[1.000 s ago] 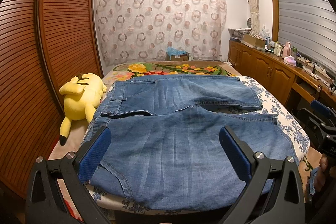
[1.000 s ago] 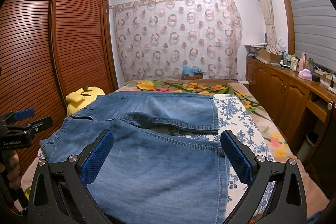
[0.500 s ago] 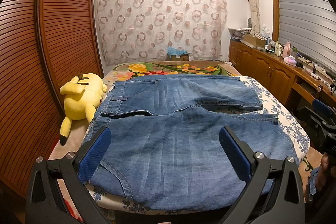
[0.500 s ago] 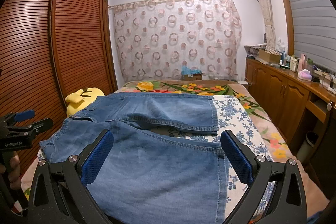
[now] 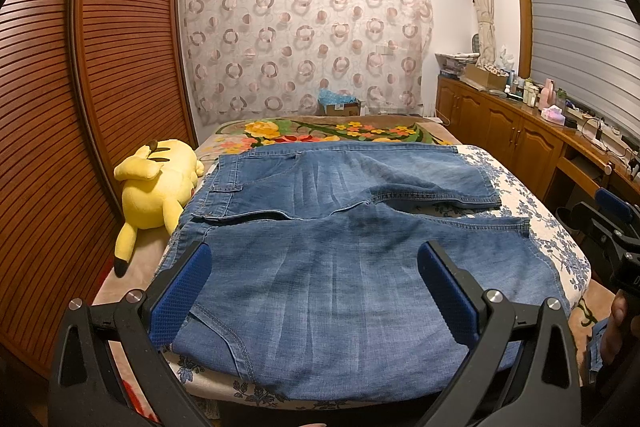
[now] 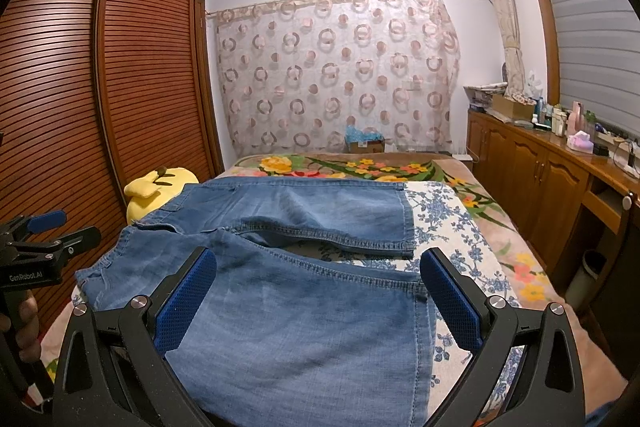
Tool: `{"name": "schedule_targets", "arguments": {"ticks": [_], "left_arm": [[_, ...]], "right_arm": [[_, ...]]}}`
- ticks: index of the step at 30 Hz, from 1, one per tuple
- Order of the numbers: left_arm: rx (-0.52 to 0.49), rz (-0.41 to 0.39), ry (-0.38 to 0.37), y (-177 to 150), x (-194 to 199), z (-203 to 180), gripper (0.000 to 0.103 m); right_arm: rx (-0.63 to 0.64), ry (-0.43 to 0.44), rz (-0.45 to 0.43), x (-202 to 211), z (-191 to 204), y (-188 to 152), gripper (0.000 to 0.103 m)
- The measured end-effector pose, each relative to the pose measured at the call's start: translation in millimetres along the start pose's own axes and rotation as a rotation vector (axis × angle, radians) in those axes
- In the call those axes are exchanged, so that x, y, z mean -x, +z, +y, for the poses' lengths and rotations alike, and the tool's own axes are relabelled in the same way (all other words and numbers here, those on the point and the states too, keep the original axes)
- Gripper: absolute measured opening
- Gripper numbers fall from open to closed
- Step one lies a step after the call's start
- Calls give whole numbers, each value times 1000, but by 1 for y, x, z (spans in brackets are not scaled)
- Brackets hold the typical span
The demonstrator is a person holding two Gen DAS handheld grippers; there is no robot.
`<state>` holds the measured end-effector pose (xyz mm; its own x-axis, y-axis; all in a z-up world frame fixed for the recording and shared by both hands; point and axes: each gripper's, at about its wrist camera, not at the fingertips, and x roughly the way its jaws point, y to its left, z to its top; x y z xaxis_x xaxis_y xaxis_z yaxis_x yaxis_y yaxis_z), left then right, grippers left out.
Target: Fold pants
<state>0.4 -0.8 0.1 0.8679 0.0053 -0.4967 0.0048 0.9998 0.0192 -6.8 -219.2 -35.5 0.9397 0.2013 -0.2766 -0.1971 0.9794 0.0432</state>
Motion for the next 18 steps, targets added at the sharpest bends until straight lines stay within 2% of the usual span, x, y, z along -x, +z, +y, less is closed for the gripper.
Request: {"name": "schedule_targets", "arguments": {"ticks": [18], "left_arm": [[0, 1, -1, 0, 0, 0, 103]], "right_arm": [[-2, -1, -3, 0, 0, 0, 102]]}}
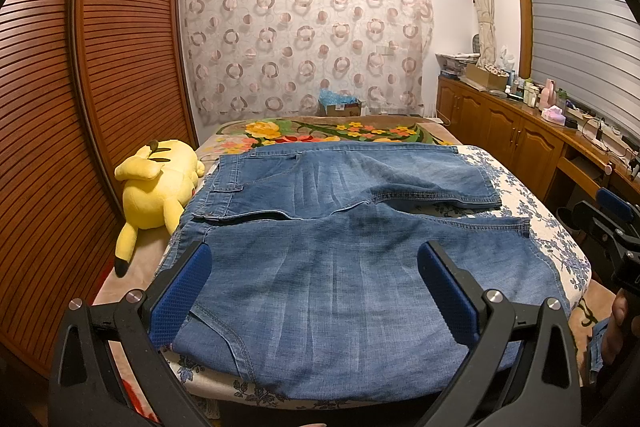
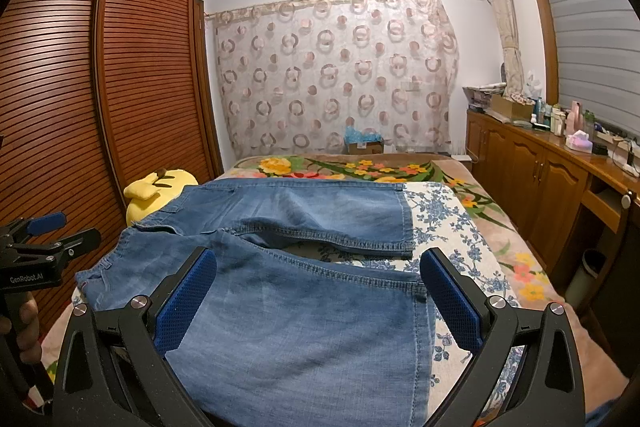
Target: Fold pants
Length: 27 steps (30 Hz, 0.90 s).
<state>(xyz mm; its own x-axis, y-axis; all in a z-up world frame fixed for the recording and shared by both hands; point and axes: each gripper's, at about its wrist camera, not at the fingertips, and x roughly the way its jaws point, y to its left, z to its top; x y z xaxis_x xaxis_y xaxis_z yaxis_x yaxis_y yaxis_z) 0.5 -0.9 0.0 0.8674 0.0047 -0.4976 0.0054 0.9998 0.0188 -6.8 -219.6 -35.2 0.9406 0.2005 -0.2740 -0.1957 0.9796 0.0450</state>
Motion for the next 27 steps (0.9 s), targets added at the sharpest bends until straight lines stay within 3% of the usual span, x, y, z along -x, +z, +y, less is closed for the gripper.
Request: {"name": "schedule_targets", "arguments": {"ticks": [7, 11, 27], "left_arm": [[0, 2, -2, 0, 0, 0, 103], [4, 21, -6, -22, -16, 6, 103], [45, 103, 22, -28, -37, 37, 103]], "right_arm": [[-1, 1, 1, -1, 0, 0, 102], [-6, 5, 14, -2, -1, -3, 102], [-9, -25, 73, -11, -3, -5, 102]]}}
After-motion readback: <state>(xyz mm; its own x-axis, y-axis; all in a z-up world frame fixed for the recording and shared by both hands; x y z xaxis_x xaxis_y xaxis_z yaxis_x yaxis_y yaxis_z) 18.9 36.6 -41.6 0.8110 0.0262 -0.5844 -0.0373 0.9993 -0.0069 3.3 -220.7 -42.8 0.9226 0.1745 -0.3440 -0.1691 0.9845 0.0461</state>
